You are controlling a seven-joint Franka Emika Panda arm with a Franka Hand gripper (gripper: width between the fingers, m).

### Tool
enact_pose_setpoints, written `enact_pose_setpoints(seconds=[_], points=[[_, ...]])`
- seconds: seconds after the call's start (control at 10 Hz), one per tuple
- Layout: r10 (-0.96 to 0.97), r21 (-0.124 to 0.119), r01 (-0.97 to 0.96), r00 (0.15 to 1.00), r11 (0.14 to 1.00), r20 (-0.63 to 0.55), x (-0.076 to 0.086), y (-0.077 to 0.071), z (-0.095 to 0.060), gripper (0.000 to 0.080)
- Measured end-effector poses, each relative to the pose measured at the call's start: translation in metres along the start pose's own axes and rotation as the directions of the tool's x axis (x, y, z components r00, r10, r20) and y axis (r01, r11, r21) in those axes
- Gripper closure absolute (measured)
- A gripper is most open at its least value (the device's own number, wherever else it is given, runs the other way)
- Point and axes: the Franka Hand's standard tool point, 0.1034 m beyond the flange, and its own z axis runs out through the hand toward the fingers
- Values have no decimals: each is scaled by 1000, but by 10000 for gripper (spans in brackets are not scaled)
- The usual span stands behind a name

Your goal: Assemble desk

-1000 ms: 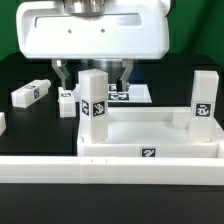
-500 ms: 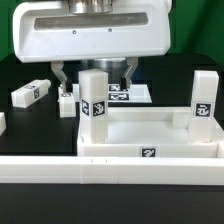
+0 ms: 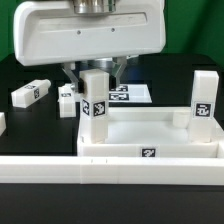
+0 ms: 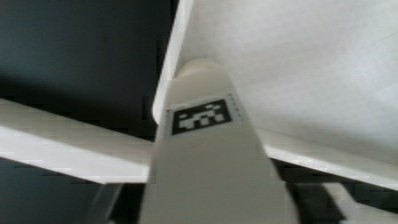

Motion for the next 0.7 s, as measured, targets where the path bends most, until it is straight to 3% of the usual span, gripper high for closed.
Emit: enact_pose_setpoints(seconds=[0.4, 0.5, 0.7], points=[[30, 1, -30, 1000, 1000, 1, 0, 0, 0, 511], [66, 16, -66, 998, 998, 9, -3, 3, -1, 511], [260, 22, -261, 965, 965, 9, -3, 5, -1, 511]])
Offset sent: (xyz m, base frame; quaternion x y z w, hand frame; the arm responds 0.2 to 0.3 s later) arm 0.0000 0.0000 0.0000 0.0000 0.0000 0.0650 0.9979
